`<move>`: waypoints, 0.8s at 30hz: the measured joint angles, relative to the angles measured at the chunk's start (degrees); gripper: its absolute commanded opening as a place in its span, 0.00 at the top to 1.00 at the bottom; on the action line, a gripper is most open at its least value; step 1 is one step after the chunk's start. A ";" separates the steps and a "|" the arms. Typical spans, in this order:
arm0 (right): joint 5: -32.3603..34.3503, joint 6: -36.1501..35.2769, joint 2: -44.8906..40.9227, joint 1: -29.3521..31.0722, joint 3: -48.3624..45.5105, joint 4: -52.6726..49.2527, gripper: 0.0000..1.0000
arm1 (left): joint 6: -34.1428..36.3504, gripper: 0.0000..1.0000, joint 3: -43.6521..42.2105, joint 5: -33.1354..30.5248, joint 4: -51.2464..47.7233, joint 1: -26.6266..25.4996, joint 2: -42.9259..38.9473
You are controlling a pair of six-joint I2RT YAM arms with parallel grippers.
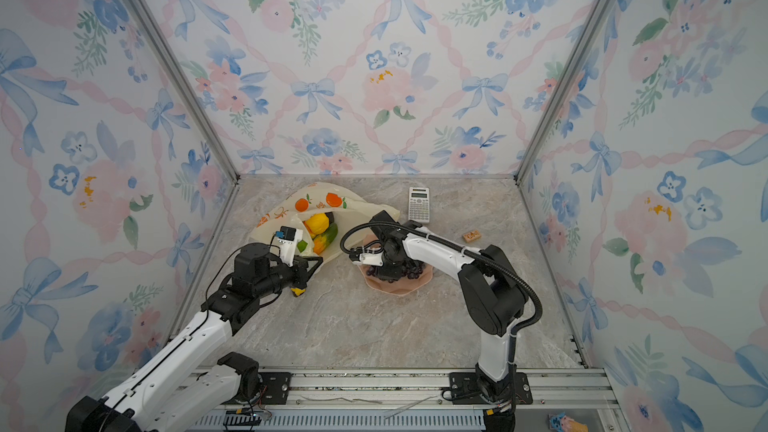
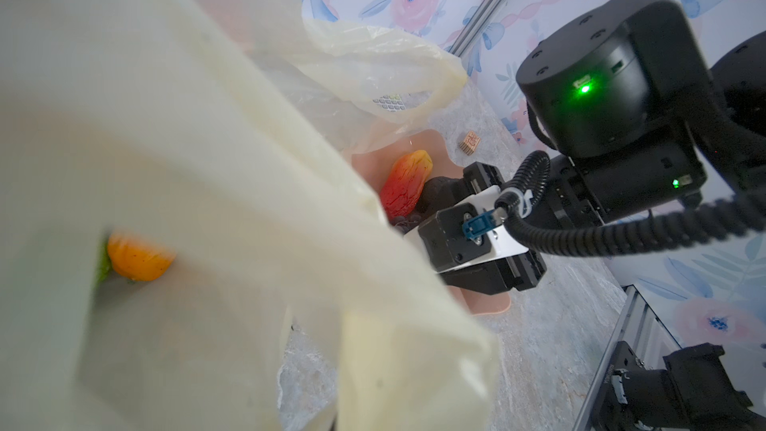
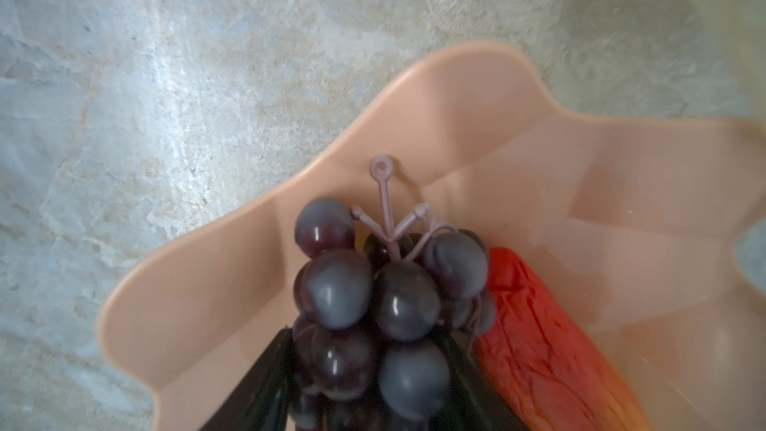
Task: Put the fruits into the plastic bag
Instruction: 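Lower the right gripper onto the purple grape bunch and close it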
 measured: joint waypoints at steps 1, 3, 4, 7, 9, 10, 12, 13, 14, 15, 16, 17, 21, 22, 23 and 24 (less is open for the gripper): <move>0.24 0.02 0.00 0.00 -0.02 0.15 0.37 | -0.02 1.00 0.00 0.00 0.00 0.00 0.00; 1.01 0.17 0.02 0.00 -0.02 0.55 0.35 | 0.00 1.00 0.00 0.00 0.00 0.00 0.00; 1.27 0.22 0.04 0.00 -0.02 0.72 0.33 | 0.00 1.00 0.00 0.00 0.00 0.00 0.00; 1.77 0.22 0.63 0.00 0.00 1.05 0.29 | 0.00 1.00 0.00 0.00 0.00 0.00 0.00; 2.14 0.42 1.55 0.00 0.04 1.22 0.22 | 0.00 1.00 0.00 0.00 0.00 0.00 0.00; 2.43 0.39 2.23 0.00 0.09 1.36 0.20 | 0.00 1.00 0.00 0.00 0.00 0.00 0.00; 2.80 0.50 3.43 -0.02 0.31 1.53 0.20 | -0.02 1.00 0.00 0.00 0.00 0.00 0.00; 2.84 0.50 3.96 -0.09 0.55 1.57 0.21 | 0.00 1.00 0.00 0.00 0.00 0.00 0.00; 2.80 0.48 4.37 -0.13 0.83 1.55 0.22 | 0.00 1.00 0.00 0.00 0.00 0.00 0.00; 2.75 0.48 4.66 -0.17 1.09 1.62 0.24 | 0.00 1.00 0.00 0.00 0.00 0.00 0.00; 2.62 0.46 4.74 -0.22 1.27 1.60 0.26 | -0.02 1.00 0.00 0.00 0.00 0.00 0.00; 2.47 0.59 4.74 -0.28 1.44 1.55 0.28 | -0.02 1.00 0.00 -0.02 0.00 0.00 0.02; 1.22 0.81 4.74 -0.61 2.14 1.57 0.46 | 0.00 1.00 0.00 0.00 -0.02 0.00 0.11; 0.81 0.85 4.74 -0.76 2.14 1.51 0.51 | 0.00 1.00 0.00 0.00 0.00 0.00 0.11; 0.37 1.14 4.74 -0.96 2.16 1.38 0.54 | 0.00 1.00 0.00 0.00 0.00 0.00 0.11; -0.13 1.42 4.74 -1.16 2.19 1.33 0.56 | -0.02 1.00 0.00 0.00 -0.02 0.00 0.11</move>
